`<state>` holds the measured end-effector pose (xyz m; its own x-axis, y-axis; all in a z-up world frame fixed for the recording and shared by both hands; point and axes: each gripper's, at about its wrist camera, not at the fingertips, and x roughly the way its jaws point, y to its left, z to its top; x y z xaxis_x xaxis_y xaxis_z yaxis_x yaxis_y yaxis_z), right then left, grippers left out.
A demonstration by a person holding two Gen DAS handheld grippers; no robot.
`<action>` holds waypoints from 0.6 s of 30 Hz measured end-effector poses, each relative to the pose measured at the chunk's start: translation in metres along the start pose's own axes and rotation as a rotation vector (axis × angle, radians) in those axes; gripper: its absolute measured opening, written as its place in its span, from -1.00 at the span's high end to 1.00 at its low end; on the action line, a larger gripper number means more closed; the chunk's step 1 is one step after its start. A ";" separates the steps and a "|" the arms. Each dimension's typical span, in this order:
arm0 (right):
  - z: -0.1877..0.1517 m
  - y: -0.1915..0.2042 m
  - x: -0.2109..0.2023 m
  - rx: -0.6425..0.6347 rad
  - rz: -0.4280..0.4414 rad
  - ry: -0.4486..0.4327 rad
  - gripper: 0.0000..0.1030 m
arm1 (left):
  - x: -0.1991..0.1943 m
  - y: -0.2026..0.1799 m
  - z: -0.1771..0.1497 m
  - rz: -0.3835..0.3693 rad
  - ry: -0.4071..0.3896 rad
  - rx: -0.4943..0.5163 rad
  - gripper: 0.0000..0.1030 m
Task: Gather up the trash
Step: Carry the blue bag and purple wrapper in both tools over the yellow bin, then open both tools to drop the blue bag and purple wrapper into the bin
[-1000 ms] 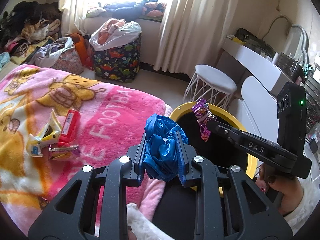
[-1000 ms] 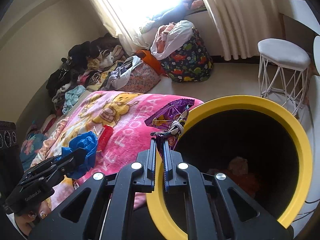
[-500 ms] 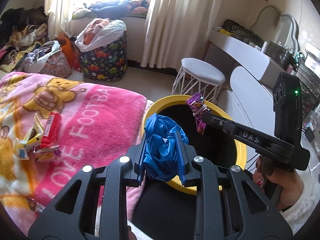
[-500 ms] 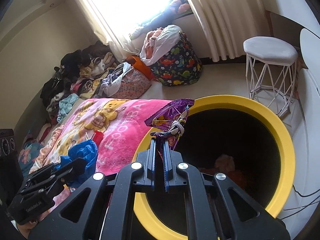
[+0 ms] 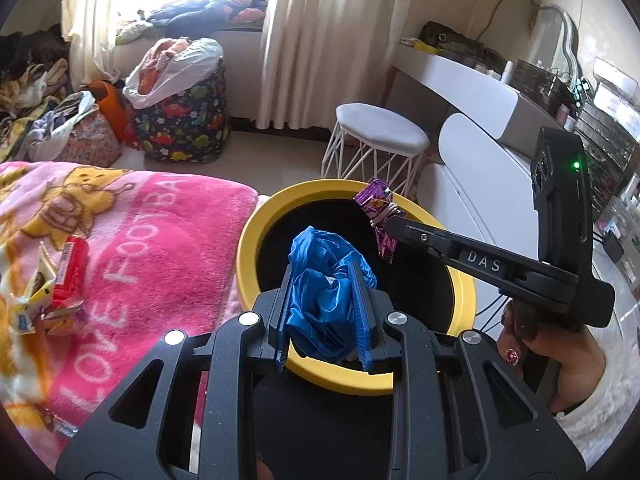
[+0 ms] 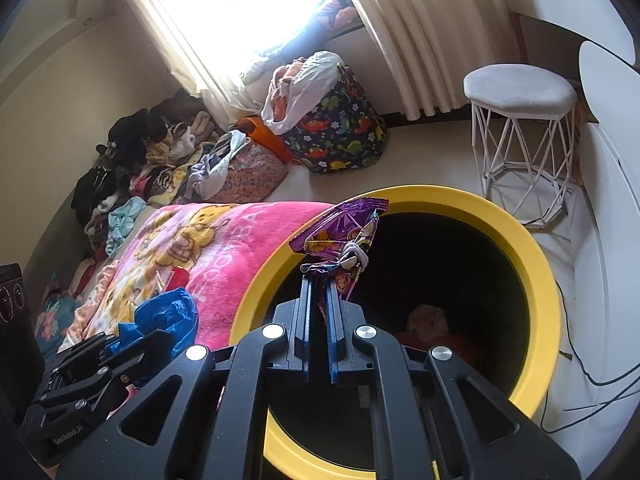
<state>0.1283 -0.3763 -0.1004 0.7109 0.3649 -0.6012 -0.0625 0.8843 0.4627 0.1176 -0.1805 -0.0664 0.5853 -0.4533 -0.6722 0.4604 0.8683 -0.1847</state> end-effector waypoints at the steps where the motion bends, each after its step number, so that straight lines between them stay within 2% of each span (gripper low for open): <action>1: 0.000 -0.002 0.000 0.003 -0.002 0.001 0.87 | 0.002 0.000 0.000 -0.003 0.003 0.003 0.62; 18: -0.007 -0.016 0.000 0.029 -0.016 0.029 0.87 | 0.035 -0.005 0.000 -0.018 0.056 0.017 0.62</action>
<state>0.1242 -0.3888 -0.1123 0.6912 0.3594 -0.6269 -0.0304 0.8813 0.4716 0.1357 -0.2008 -0.0895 0.5386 -0.4567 -0.7081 0.4819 0.8563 -0.1857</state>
